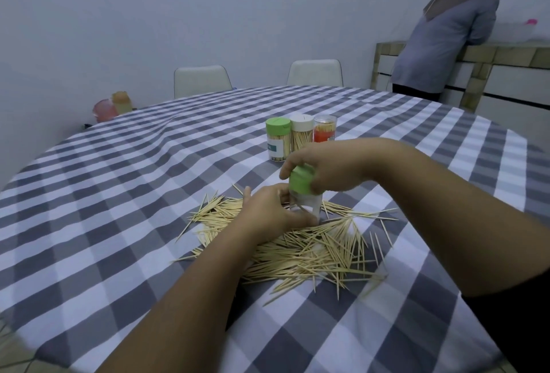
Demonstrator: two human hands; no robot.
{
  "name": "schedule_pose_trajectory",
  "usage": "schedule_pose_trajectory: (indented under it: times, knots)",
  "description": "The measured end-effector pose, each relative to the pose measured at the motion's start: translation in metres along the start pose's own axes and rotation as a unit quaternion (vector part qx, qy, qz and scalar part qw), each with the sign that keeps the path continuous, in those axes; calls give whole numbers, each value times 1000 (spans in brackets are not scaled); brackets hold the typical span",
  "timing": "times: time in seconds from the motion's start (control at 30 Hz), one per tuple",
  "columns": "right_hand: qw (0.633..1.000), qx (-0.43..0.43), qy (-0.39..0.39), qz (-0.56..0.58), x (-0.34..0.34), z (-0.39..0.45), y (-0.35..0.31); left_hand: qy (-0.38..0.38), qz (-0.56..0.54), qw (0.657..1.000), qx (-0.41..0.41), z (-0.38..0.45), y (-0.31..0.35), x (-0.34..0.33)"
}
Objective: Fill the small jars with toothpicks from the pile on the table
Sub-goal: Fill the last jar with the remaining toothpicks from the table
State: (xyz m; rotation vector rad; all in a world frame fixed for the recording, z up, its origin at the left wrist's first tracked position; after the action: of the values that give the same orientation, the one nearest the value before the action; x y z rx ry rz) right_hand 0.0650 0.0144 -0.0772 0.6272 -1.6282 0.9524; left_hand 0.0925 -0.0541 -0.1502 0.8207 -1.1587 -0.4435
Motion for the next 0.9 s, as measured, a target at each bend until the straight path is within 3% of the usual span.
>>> schedule_pose_trajectory:
  times: [0.2,0.37,0.53,0.63,0.7,0.9]
  knots:
    - [964,-57,147,215,16,-8,45,35,82,996,-9,-1,4,5]
    - [912,-195,286,220,-12,-18,113,29,91,995,10,-1,0,8]
    - [930,-277,230,79,-35,-17,137,30,94,995,19,-2,0,13]
    - [924,-214,316,-24,-12,-22,107,34,118,992,12,0,0,15]
    - [931,-156,325,-54,-12,-20,82,41,132,990,11,1,-2,18]
    - [955,-144,176,-192,-55,-5,67,42,135,990,21,-1,-2,18]
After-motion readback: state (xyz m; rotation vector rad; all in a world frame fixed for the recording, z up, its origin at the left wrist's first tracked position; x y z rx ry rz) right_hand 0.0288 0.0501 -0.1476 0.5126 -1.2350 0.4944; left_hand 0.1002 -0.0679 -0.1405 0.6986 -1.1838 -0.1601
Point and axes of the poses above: each hand's wrist, its own z-axis towards the middle knuckle, its own x-axis out of the back of the hand, y = z × x, the point moved 9 cm from there along z, towards the middle knuckle, and after that the axes turned 6 degrees about y, right-handed, at the moved point
